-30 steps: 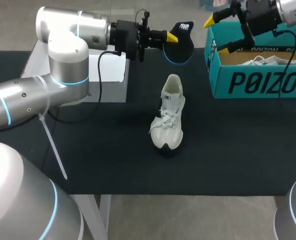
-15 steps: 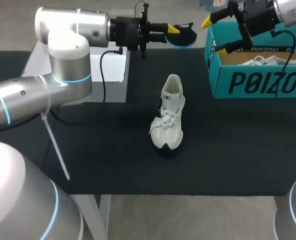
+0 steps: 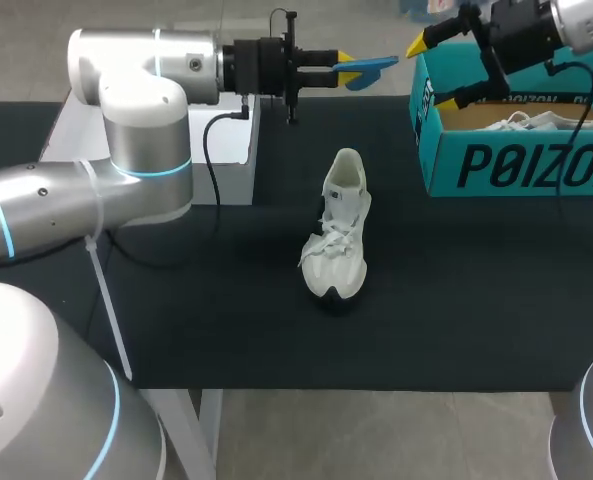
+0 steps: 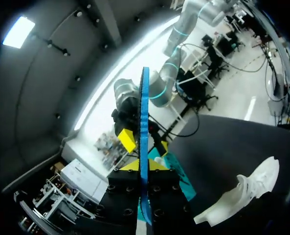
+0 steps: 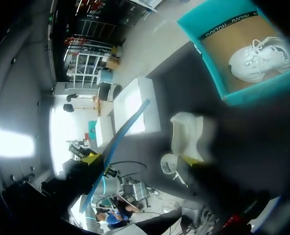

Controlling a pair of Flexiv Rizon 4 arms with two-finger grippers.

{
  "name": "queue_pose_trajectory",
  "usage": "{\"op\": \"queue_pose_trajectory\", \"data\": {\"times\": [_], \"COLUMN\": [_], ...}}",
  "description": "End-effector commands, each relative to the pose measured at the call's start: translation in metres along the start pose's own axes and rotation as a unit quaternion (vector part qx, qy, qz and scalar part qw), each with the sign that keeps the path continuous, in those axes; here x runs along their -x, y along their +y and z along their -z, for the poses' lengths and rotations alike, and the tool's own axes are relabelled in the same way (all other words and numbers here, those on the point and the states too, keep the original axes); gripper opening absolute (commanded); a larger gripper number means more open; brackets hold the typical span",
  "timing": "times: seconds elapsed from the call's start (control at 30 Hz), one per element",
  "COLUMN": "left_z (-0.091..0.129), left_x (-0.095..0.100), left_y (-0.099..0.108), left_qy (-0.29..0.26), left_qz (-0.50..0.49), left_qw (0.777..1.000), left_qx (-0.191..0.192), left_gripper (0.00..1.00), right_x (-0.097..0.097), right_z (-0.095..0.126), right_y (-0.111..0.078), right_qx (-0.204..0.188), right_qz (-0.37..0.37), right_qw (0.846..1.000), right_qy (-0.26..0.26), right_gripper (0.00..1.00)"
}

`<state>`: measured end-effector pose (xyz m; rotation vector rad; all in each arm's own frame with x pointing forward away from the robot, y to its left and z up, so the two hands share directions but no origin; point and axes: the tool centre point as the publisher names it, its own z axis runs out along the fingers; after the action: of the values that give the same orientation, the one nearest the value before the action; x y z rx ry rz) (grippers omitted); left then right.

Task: Take the shoe out of the shoebox, open the shoe tongue, remove and reinsert the insole, then place the shoe into the shoebox

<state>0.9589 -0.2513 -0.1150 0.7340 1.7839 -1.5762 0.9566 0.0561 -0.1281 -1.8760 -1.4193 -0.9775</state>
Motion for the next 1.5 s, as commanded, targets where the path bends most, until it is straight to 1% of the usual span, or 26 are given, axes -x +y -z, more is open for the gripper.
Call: {"op": "queue_pose_trajectory", "data": {"times": [0.03, 0.47, 0.73, 0.77, 0.83, 0.87, 0.9, 0.93, 1.0, 1.03, 1.07, 1.1, 1.13, 1.17, 1.2, 1.23, 1.27, 1.3, 1.33, 1.37, 1.4, 1.47, 1.5], "left_z": [0.0, 0.0, 0.0, 0.0, 0.001, 0.002, 0.003, 0.003, 0.005, 0.005, 0.006, 0.006, 0.006, 0.007, 0.007, 0.006, 0.006, 0.006, 0.005, 0.005, 0.004, 0.004, 0.003], "left_x": [-0.001, -0.001, -0.001, 0.002, 0.005, 0.007, 0.008, 0.009, 0.011, 0.012, 0.013, 0.013, 0.013, 0.014, 0.014, 0.014, 0.013, 0.013, 0.012, 0.011, 0.011, 0.01, 0.009], "left_y": [-0.001, -0.001, -0.001, -0.002, -0.003, -0.004, -0.005, -0.007, -0.008, -0.009, -0.009, -0.009, -0.009, -0.009, -0.009, -0.008, -0.007, -0.007, -0.007, -0.008, -0.009, -0.008, -0.008], "left_qy": [-0.001, -0.001, -0.001, 0.0, 0.006, 0.009, 0.008, 0.015, 0.018, 0.023, 0.021, 0.031, 0.027, 0.029, 0.031, 0.029, 0.034, 0.035, 0.029, 0.033, 0.026, 0.035, 0.032], "left_qz": [0.0, 0.0, 0.0, 0.037, 0.055, 0.094, 0.1, 0.132, 0.151, 0.187, 0.203, 0.234, 0.245, 0.277, 0.306, 0.316, 0.364, 0.38, 0.404, 0.459, 0.465, 0.53, 0.549], "left_qw": [1.0, 1.0, 1.0, 0.999, 0.998, 0.996, 0.995, 0.991, 0.988, 0.982, 0.979, 0.972, 0.969, 0.96, 0.952, 0.948, 0.931, 0.924, 0.914, 0.888, 0.885, 0.846, 0.835], "left_qx": [0.003, 0.003, 0.003, 0.001, 0.0, -0.001, -0.007, -0.008, -0.006, -0.005, -0.009, -0.002, -0.007, -0.011, 0.006, 0.007, 0.019, 0.027, 0.021, 0.029, 0.021, 0.029, 0.02], "left_gripper": [0.0, 0.0, 0.0, 0.0, 0.0, 0.0, 0.0, 0.0, 0.0, 0.0, 0.0, 0.0, 0.0, 0.0, 0.0, 0.0, 0.0, 0.0, 0.0, 0.0, 0.0, 0.0, 0.0], "right_x": [0.001, 0.004, 0.006, 0.007, 0.007, 0.008, 0.008, 0.008, 0.009, 0.009, 0.009, 0.009, 0.01, 0.01, 0.01, 0.01, 0.01, 0.01, 0.01, 0.011, 0.011, 0.011, 0.012], "right_z": [0.001, -0.006, -0.005, -0.005, -0.005, -0.006, -0.006, -0.006, -0.006, -0.005, -0.005, -0.005, -0.005, -0.005, -0.005, -0.005, -0.005, -0.005, -0.005, -0.005, -0.005, -0.005, -0.004], "right_y": [0.001, 0.005, 0.007, 0.007, 0.007, 0.007, 0.007, 0.007, 0.007, 0.008, 0.008, 0.007, 0.007, 0.007, 0.007, 0.007, 0.007, 0.007, 0.007, 0.007, 0.007, 0.007, 0.006], "right_qx": [0.002, -0.002, 0.001, 0.002, 0.003, 0.003, 0.003, 0.003, 0.004, 0.004, 0.004, 0.004, 0.005, 0.005, 0.005, 0.005, 0.005, 0.005, 0.005, 0.005, 0.005, 0.005, 0.005], "right_qz": [-0.003, -0.009, -0.014, -0.015, -0.016, -0.017, -0.017, -0.018, -0.018, -0.019, -0.019, -0.02, -0.02, -0.021, -0.021, -0.021, -0.021, -0.021, -0.021, -0.022, -0.022, -0.023, -0.023], "right_qw": [1.0, 1.0, 1.0, 1.0, 1.0, 1.0, 1.0, 1.0, 1.0, 1.0, 1.0, 1.0, 1.0, 1.0, 1.0, 1.0, 1.0, 1.0, 1.0, 1.0, 1.0, 1.0, 1.0], "right_qy": [-0.001, -0.005, -0.008, -0.007, -0.007, -0.007, -0.007, -0.007, -0.007, -0.007, -0.007, -0.007, -0.008, -0.008, -0.007, -0.007, -0.007, -0.007, -0.008, -0.008, -0.009, -0.009, -0.01], "right_gripper": [1.0, 1.0, 1.0, 1.0, 1.0, 1.0, 1.0, 1.0, 1.0, 1.0, 1.0, 1.0, 1.0, 1.0, 1.0, 1.0, 1.0, 1.0, 1.0, 1.0, 1.0, 1.0, 1.0]}}
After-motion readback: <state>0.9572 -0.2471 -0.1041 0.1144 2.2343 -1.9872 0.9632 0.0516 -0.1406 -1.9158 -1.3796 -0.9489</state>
